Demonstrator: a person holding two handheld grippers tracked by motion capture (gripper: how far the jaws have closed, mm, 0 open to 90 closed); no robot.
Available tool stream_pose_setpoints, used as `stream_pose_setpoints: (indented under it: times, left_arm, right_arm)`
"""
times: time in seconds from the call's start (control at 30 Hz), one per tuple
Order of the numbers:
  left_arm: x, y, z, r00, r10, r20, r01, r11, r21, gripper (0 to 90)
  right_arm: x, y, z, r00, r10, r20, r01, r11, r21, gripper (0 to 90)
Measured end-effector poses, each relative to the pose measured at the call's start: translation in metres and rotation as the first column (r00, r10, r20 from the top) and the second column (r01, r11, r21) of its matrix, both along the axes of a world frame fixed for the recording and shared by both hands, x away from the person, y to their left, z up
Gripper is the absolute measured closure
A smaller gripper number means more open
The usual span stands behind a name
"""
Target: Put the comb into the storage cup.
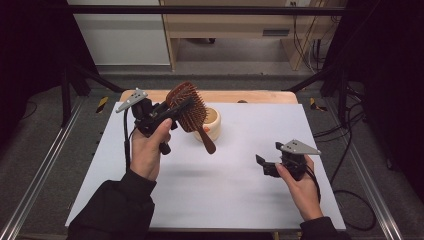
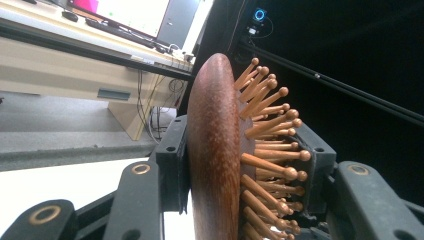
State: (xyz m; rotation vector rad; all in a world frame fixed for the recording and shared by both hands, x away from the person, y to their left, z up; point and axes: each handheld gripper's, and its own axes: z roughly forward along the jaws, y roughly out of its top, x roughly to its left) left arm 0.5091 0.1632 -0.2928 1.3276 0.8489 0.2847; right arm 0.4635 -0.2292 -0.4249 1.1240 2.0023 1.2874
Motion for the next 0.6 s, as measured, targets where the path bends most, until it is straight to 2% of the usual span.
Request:
stream_pose_setpoints:
  times: [0.13, 0.3, 0.37, 0.47, 0.6]
  left_arm:
    - [0.007, -0.001, 0.004, 0.9998, -0.002, -0.018, 0.002, 1.0000, -0.006, 50.7]
    - [0.014, -0.001, 0.008, 0.9997, 0.009, -0.021, -0.009, 0.9999, -0.005, 50.6]
    - [0.015, -0.001, 0.009, 0.9997, 0.010, -0.021, -0.010, 0.9999, -0.008, 50.6]
    - [0.021, -0.003, 0.012, 0.9997, 0.008, -0.022, -0.008, 0.9999, 0.010, 50.7]
    - [0.025, -0.003, 0.018, 0.9998, 0.012, -0.013, -0.012, 0.9999, -0.005, 50.7]
  right_arm:
    - [-0.007, -0.012, -0.002, 0.9998, -0.010, 0.016, 0.010, 1.000, 0.019, 13.3]
    - [-0.016, -0.022, -0.008, 0.9982, -0.030, 0.053, 0.028, 0.999, 0.036, 13.1]
    - [-0.018, -0.023, -0.010, 0.9978, -0.033, 0.057, 0.030, 0.999, 0.045, 13.0]
    - [-0.020, -0.026, -0.015, 0.9960, -0.050, 0.074, 0.046, 0.997, 0.055, 11.9]
    - [-0.024, -0.025, -0.017, 0.9925, -0.039, 0.116, 0.029, 0.996, 0.082, 10.3]
